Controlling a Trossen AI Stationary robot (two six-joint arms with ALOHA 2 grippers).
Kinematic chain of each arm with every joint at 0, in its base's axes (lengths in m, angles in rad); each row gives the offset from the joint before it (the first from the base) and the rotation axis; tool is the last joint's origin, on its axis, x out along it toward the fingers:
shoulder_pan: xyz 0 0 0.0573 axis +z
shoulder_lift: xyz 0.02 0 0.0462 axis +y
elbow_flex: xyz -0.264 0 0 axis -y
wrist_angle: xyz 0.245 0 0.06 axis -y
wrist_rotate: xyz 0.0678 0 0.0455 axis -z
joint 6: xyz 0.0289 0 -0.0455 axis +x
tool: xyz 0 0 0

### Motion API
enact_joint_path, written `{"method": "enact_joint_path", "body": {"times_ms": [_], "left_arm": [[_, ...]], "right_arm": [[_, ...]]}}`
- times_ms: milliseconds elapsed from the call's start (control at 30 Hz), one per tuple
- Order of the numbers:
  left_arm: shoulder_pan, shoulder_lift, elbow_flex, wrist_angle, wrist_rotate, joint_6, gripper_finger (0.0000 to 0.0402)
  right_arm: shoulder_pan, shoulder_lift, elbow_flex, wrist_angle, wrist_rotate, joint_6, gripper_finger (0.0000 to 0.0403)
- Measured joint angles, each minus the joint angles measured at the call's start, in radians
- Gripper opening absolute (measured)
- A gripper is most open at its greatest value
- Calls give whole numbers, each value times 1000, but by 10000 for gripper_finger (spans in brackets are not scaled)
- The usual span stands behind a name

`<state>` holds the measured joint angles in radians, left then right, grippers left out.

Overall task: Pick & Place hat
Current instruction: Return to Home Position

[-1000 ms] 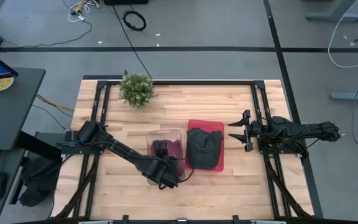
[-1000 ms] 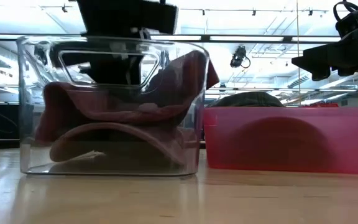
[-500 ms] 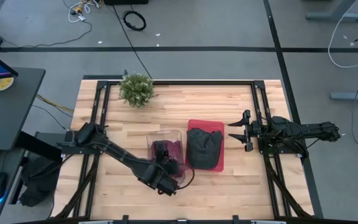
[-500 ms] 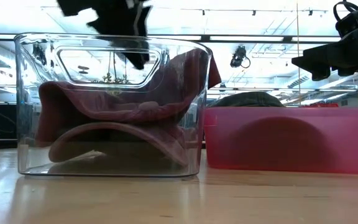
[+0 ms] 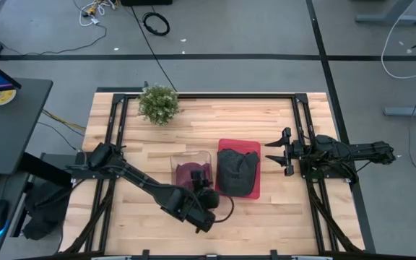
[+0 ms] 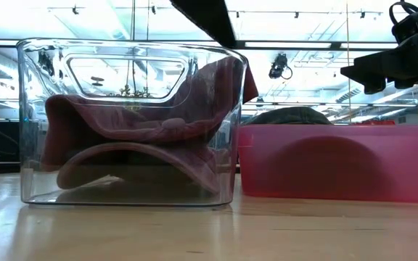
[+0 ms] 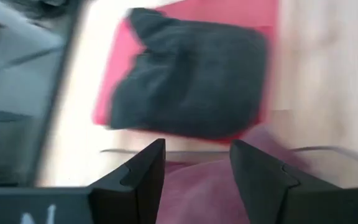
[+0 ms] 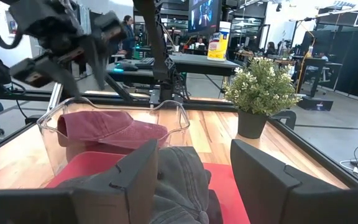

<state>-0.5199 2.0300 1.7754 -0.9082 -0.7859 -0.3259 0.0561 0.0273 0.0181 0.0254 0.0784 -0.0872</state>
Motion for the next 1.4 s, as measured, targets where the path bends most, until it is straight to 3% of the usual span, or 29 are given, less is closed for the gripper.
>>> {"method": "enact_joint_path", "body": {"times_ms": [100, 233, 500, 800, 1167, 1400], "left_arm": [[19, -1, -29, 35, 102, -12, 186], [41, -1, -79, 15, 147, -60, 186], [107, -5, -223, 25, 481, -146, 185], [154, -17, -255, 70, 506, -139, 186], [157, -13, -101, 41, 492, -134, 186], [157, -15, -72, 78, 494, -134, 186]], "right_arm": [[0, 0, 0, 0, 0, 0, 205], [0, 0, 0, 0, 0, 0, 205], [0, 0, 0, 0, 0, 0, 205], [0, 0, 0, 0, 0, 0, 205], [0, 0, 0, 0, 0, 0, 205], [0, 0, 0, 0, 0, 0, 205]]}}
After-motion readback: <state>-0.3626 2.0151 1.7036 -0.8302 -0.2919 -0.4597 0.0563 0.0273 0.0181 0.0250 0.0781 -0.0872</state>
